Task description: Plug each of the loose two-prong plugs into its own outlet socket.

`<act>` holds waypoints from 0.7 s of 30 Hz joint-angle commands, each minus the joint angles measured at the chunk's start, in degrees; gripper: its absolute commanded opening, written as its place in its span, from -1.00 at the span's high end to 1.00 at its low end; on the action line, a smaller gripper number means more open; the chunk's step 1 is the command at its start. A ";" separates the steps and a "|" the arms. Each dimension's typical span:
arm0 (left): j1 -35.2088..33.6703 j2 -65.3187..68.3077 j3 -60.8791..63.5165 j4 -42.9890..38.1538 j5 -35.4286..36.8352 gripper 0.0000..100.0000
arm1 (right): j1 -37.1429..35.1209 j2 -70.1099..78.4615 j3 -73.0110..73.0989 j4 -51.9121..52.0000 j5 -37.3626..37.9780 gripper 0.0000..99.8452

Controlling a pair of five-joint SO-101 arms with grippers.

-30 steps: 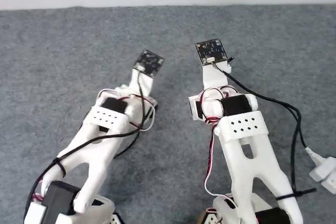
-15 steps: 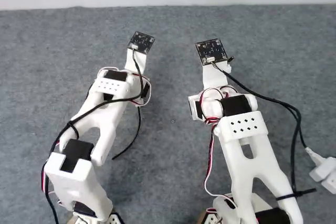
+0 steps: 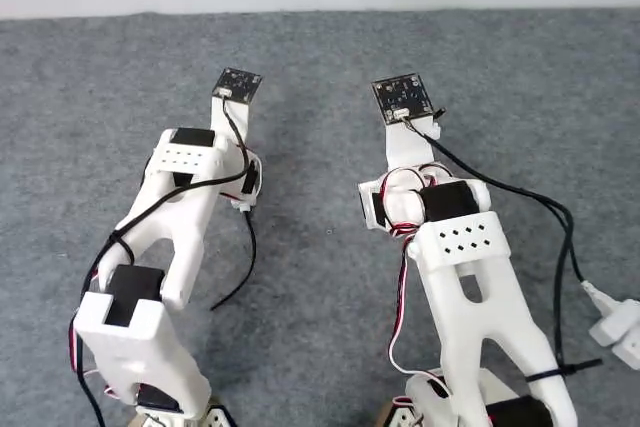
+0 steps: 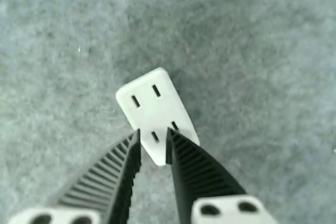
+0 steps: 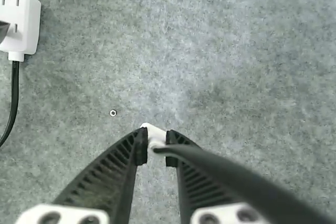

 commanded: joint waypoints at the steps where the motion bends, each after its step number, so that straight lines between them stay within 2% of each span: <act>1: -0.18 0.18 0.57 0.70 0.26 0.84 | 0.48 -0.22 -0.53 -1.27 -1.14 0.98; 10: -0.62 -0.44 0.31 -0.97 0.62 0.83 | 0.31 -0.31 0.97 -4.09 -1.93 0.98; 17: -0.62 -5.10 0.92 -1.05 0.70 0.83 | -4.53 -0.31 5.54 -9.89 -4.75 0.98; 21: -0.62 -6.77 3.82 -4.04 0.70 0.83 | -5.49 -0.31 7.65 -13.23 -4.75 0.98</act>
